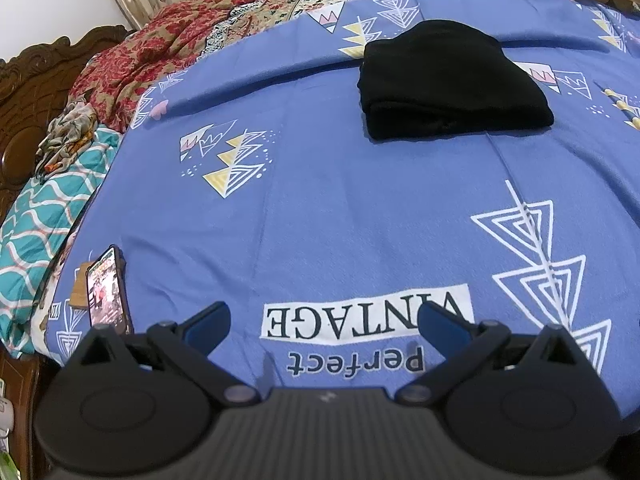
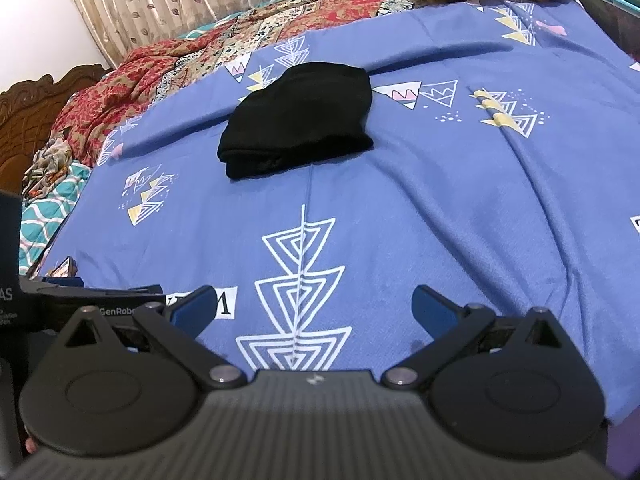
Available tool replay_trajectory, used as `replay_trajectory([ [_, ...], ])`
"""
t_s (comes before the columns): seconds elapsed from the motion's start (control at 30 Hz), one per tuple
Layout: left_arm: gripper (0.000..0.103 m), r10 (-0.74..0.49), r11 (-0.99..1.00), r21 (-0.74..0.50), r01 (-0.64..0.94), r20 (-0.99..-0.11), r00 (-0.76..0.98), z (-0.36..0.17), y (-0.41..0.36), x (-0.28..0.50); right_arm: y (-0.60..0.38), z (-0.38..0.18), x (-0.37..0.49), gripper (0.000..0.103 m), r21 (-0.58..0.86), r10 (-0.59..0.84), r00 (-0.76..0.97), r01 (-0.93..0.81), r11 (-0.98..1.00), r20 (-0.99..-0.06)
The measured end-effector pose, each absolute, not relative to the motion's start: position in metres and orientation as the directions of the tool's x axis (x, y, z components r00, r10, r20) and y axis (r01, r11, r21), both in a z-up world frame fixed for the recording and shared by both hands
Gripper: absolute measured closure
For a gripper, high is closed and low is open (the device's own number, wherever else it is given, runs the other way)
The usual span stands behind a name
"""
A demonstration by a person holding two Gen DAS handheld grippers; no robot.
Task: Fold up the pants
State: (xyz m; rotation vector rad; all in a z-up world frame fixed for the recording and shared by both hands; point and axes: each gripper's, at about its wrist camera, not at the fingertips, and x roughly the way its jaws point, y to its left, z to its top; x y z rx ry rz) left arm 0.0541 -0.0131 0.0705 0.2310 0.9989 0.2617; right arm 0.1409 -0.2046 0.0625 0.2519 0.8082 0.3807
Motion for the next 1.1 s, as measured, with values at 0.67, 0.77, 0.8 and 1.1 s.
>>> replay_trajectory([
  [0.67, 0.000, 0.329, 0.940, 0.327, -0.101, -0.782, 0.530, 0.0740, -0.0139, 0.0523, -0.2071, 0.0660, 0.1393, 0.000, 0.360, 0.417, 0.649, -0.227, 0.905, -0.637],
  [0.77, 0.000, 0.328, 0.940, 0.324, -0.104, -0.780, 0.533, 0.0754, -0.0132, 0.0531, -0.2081, 0.0673, 0.1391, 0.000, 0.359, 0.412, 0.660, -0.224, 0.906, -0.628],
  [0.8, 0.000, 0.328, 0.940, 0.324, -0.105, -0.779, 0.535, 0.0753, -0.0135, 0.0530, -0.2079, 0.0676, 0.1384, 0.000, 0.359, 0.412, 0.664, -0.225, 0.906, -0.624],
  [1.1, 0.000, 0.324, 0.941, 0.320, -0.107, -0.769, 0.551, 0.0775, -0.0162, 0.0522, -0.2101, 0.0671, 0.1392, 0.000, 0.365, 0.411, 0.666, -0.217, 0.905, -0.622],
])
